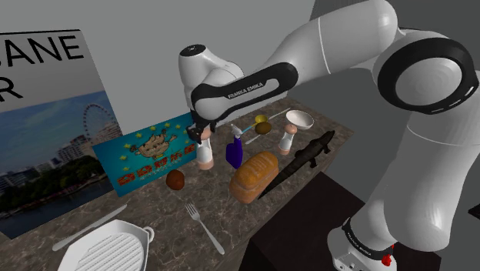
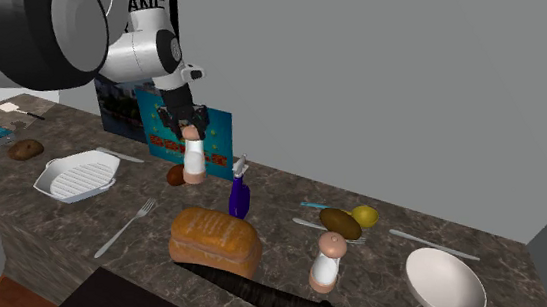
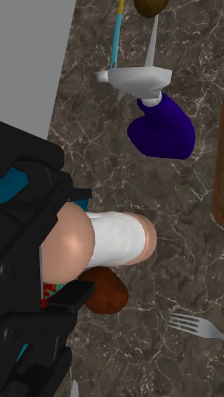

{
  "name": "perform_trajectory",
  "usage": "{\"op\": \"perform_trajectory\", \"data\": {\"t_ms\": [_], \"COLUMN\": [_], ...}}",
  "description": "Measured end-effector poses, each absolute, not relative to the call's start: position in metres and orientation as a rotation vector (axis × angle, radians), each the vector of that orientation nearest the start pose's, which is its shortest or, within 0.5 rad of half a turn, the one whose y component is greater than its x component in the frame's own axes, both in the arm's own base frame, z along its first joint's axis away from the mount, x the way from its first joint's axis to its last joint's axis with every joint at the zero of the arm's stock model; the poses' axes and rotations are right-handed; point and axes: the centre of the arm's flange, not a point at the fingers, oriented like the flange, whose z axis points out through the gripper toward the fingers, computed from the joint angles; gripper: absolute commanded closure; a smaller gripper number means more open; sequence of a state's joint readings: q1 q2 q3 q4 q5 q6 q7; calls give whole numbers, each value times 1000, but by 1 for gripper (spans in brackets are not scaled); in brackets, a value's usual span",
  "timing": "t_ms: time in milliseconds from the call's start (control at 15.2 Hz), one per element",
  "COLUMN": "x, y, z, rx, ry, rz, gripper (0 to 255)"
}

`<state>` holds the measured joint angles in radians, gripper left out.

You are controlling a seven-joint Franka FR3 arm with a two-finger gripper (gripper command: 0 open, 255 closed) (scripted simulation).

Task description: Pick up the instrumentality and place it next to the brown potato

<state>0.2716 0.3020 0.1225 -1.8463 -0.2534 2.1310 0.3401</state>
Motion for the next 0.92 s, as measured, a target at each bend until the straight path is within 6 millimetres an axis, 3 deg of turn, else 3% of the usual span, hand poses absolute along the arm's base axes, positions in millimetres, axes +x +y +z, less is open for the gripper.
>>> {"op": "perform_trajectory", "data": {"t_ms": [924], "x": [584], "y": [227], "z": [288], "rx": [-3296], "ry": [-306], "rz": [-85], "gripper": [255]}}
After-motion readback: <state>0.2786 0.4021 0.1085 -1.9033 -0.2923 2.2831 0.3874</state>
